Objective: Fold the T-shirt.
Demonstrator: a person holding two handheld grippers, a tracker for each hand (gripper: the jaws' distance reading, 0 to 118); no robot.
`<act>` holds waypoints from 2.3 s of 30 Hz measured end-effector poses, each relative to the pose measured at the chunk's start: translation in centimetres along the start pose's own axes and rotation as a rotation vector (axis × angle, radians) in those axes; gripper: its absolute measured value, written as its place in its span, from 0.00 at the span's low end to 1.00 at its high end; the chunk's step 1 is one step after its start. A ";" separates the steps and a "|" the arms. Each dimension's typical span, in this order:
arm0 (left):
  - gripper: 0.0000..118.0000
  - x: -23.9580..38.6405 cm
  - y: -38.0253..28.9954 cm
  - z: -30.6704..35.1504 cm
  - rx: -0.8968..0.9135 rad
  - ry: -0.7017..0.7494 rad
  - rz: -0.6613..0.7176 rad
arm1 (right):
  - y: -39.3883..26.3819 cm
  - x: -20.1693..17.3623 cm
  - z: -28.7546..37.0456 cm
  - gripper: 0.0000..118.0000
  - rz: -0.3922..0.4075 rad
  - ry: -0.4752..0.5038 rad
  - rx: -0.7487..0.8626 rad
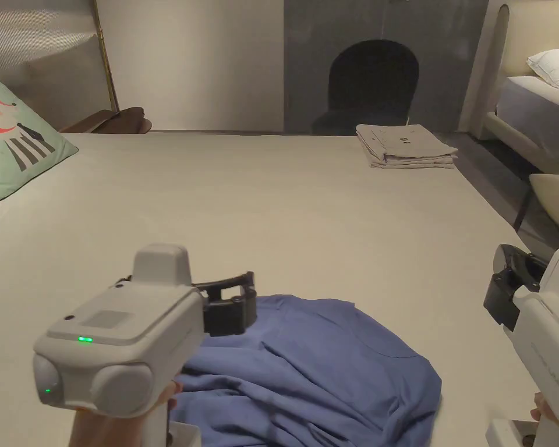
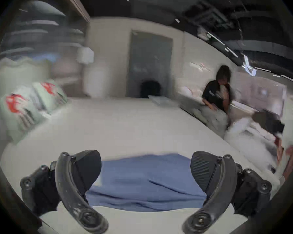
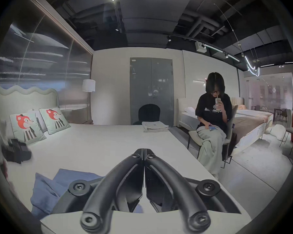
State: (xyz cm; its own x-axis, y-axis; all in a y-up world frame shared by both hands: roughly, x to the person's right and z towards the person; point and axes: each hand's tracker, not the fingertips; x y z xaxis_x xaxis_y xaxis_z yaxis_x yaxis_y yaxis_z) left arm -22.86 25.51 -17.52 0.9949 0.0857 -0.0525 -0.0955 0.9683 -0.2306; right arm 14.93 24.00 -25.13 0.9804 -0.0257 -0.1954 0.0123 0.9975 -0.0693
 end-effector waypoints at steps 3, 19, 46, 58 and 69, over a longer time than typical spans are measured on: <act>0.89 -3.2 2.1 4.2 0.137 0.158 -0.001 | 0.4 -1.4 -0.3 0.00 -0.008 0.028 0.013; 0.00 -6.7 -0.9 4.1 -0.064 0.219 0.100 | 0.5 -4.0 -1.8 0.00 0.011 0.080 -0.006; 0.07 -5.3 -16.3 0.6 -0.578 0.202 0.142 | -13.8 -0.2 -7.3 0.90 0.069 0.012 -0.594; 0.05 -4.9 -11.8 2.4 -0.452 0.172 0.175 | -12.1 -1.1 -6.7 0.04 -0.035 0.187 -0.569; 0.05 -5.3 4.1 2.8 -0.070 0.129 0.095 | 6.3 -2.3 -4.1 0.04 -0.082 0.255 -0.116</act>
State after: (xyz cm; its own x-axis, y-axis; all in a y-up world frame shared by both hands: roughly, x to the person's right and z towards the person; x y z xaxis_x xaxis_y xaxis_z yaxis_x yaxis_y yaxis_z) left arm -28.49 29.69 -15.50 0.9694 0.1409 -0.2008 -0.1954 0.9383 -0.2853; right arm 11.95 30.03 -29.08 0.8957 -0.1358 -0.4235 0.0522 0.9777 -0.2032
